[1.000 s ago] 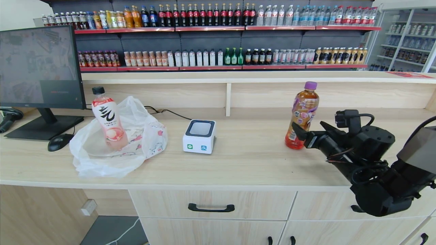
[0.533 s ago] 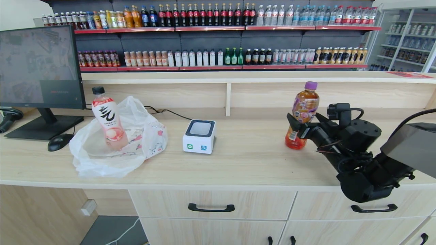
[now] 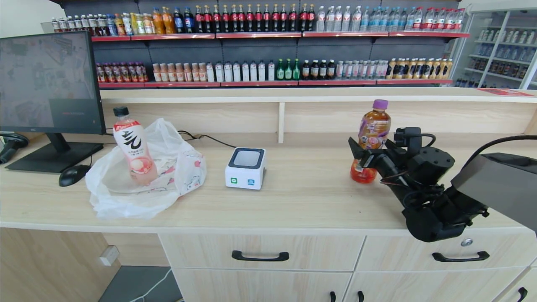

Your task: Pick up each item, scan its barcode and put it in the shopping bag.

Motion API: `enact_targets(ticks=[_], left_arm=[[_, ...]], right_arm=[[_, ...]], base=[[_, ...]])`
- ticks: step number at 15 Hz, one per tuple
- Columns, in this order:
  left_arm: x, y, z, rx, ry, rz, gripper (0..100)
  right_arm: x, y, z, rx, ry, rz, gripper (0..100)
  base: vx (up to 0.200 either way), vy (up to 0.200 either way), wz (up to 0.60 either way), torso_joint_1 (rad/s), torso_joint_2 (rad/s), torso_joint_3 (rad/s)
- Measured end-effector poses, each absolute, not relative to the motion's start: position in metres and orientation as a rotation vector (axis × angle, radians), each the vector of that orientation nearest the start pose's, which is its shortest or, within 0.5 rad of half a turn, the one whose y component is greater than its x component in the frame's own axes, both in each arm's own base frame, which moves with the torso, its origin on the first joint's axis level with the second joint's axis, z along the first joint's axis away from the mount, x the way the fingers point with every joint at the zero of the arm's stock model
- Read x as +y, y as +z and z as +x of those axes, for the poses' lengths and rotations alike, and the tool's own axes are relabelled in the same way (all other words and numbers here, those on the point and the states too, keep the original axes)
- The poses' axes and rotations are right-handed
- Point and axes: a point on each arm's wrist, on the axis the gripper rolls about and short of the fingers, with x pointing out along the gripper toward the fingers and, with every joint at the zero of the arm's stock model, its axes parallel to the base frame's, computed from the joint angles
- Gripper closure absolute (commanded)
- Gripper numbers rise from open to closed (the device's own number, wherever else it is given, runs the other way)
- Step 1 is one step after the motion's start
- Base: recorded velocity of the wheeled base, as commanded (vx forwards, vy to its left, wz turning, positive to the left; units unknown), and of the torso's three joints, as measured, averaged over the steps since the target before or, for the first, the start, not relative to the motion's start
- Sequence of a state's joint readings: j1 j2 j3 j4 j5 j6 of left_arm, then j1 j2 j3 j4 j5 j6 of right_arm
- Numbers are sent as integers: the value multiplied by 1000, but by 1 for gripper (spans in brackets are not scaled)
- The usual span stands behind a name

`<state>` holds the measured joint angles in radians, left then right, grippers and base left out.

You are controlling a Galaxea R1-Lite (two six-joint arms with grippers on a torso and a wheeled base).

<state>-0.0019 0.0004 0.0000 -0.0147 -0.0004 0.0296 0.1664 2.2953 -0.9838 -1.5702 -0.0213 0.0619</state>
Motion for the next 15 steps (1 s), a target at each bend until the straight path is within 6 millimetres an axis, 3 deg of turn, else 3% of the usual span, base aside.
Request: enact_targets(ticks=[1,2,9,15], left_arm=[[0,77,-23,-15,-3,42,100],[0,77,-23,-14,-3,48,100],[0,77,-23,-13,-2,49,100],[0,77,-23,-13,-3,49,100]], right_arm=[[69,100,411,-254,153,87,0],[69,99,412,-250,154,88,100],[69,98,413,-251,154,88,100],[71,110,410,-278,160,102,100]], base=[[0,0,0,0,0,0],[0,0,0,0,0,0],[0,0,0,0,0,0],[0,0,0,0,0,0]])
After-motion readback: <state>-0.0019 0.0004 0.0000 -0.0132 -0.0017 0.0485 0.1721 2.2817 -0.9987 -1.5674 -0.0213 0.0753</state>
